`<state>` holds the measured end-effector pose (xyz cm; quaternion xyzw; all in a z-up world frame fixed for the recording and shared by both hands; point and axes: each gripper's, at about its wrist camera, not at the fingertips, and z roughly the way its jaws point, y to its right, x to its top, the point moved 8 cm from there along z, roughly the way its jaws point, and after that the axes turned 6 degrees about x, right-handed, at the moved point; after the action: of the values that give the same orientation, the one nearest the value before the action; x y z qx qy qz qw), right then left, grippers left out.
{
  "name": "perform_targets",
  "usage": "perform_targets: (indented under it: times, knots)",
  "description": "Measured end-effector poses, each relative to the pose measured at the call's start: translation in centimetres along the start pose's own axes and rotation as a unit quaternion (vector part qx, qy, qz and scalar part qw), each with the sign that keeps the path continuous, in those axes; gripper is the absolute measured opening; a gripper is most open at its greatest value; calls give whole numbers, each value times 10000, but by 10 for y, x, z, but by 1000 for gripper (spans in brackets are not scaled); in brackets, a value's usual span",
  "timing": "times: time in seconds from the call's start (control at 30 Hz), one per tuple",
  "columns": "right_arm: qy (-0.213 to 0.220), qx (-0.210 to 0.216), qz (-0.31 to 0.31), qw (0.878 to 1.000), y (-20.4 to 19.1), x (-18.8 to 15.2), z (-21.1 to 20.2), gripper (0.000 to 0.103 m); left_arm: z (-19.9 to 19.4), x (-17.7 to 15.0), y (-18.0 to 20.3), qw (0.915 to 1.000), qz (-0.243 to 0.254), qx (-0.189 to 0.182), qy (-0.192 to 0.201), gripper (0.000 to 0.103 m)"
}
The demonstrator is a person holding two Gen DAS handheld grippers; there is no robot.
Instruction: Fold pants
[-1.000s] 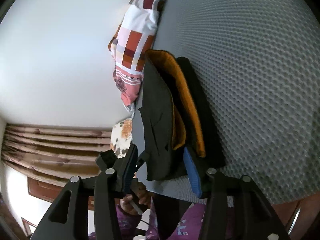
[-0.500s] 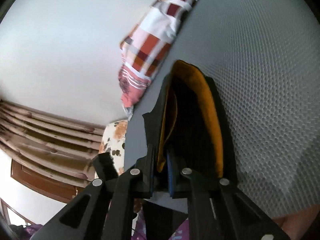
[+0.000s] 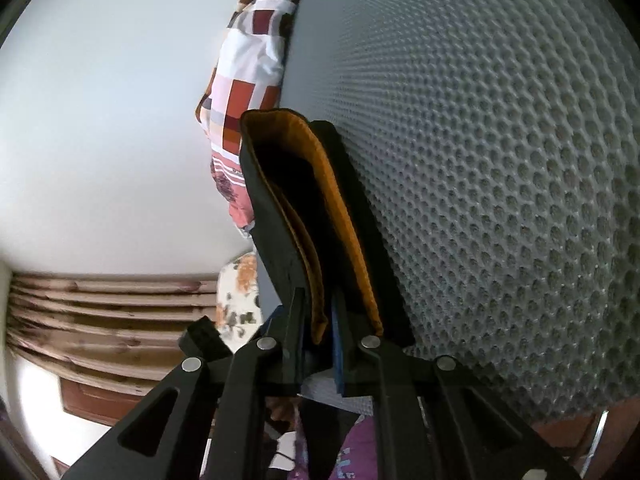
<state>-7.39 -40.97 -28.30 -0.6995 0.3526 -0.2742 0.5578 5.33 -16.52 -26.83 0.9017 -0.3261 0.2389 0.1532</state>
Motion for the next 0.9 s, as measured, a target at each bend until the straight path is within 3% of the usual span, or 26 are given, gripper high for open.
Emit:
perform_targets:
  times: [0.07, 0.2, 0.33, 0.5, 0.53, 0.57, 0.63, 0.77, 0.83, 0.9]
  knots:
    - [46, -32, -27, 10000, -1, 0, -1, 9, 1, 0, 1, 10000, 55, 36, 6, 99]
    - [80, -442, -521, 9976, -21, 1, -8, 21, 2, 0, 2, 9999, 83, 55, -17, 99]
    - [312, -844, -997, 9909, -41, 17, -24, 56, 2, 0, 2, 10000, 60, 32, 8, 100]
    - [-55, -1298, -1073, 9857, -31, 16, 0, 55, 2, -1, 2, 9999, 93, 54, 18, 100]
    - [-148, -1398, -1126, 9836, -29, 14, 8, 37, 2, -1, 2, 9999, 95, 58, 17, 101]
    - [-251, -1438, -1157, 9825, -26, 11, 15, 26, 2, 0, 1, 9999, 101, 85, 10, 102]
    - [-246, -1481, -1061, 9830, -16, 8, 16, 19, 3, -1, 0, 9999, 127, 88, 24, 102]
    - [-214, -1234, -792, 9890, -3, 7, 13, 17, 3, -2, -1, 9998, 179, 93, 73, 102]
    - [-224, -1272, -941, 9871, -9, 9, 10, 26, 2, -2, -1, 9997, 184, 103, 85, 102]
    - [-2, -1466, -1201, 9819, -23, 15, 2, 29, 2, -2, 0, 9998, 183, 98, 82, 102]
